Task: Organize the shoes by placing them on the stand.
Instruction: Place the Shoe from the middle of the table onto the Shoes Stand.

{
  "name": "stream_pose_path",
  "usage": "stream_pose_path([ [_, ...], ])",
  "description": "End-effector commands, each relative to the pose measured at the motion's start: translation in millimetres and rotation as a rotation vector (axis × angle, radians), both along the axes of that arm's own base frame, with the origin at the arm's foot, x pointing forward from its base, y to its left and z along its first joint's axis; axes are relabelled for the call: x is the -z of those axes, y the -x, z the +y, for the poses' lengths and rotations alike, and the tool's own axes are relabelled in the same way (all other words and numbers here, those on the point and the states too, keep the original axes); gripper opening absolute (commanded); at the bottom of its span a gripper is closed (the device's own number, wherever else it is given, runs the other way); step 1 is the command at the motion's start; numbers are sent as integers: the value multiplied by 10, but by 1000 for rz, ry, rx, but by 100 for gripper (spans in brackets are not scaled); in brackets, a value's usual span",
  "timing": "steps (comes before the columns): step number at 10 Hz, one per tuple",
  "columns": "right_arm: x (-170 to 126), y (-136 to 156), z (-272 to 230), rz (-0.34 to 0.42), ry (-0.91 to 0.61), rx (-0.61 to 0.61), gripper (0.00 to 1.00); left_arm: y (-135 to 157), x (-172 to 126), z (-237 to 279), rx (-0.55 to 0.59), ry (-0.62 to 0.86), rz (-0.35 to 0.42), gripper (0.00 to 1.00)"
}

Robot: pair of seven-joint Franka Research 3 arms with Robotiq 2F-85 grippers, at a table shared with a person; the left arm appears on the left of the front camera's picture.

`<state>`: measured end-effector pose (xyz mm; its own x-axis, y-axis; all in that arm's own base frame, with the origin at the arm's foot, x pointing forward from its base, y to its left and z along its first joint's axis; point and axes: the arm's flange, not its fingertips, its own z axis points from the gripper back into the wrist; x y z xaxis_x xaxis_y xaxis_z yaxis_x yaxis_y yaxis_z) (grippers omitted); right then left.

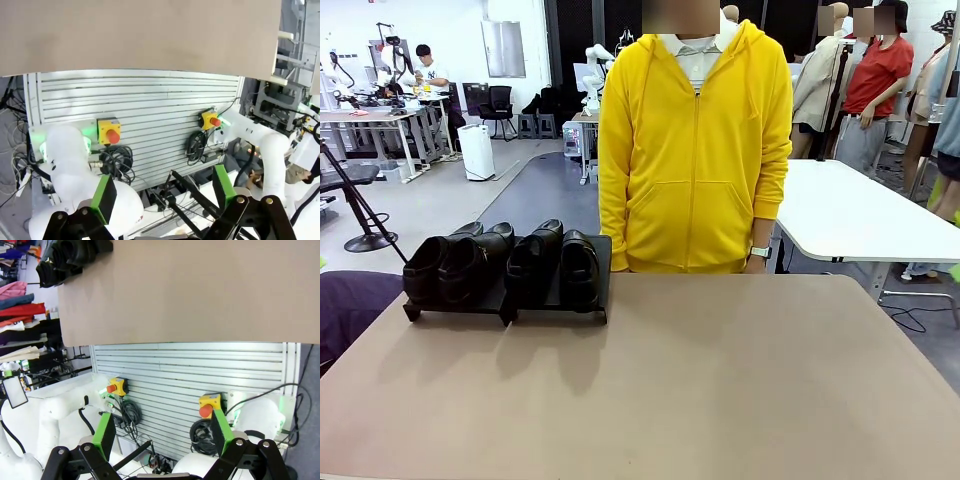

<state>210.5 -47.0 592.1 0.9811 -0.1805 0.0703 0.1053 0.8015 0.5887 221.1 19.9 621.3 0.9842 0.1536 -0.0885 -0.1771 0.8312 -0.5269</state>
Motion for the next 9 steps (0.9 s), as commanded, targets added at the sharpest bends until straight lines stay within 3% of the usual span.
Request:
stream_pose_path([
  [1,-44,-14,2,-17,-29,-22,100,-31,-40,-4,16,10,-12,100],
  [9,-44,-14,2,-17,-29,-22,100,-31,-40,-4,16,10,-12,100],
])
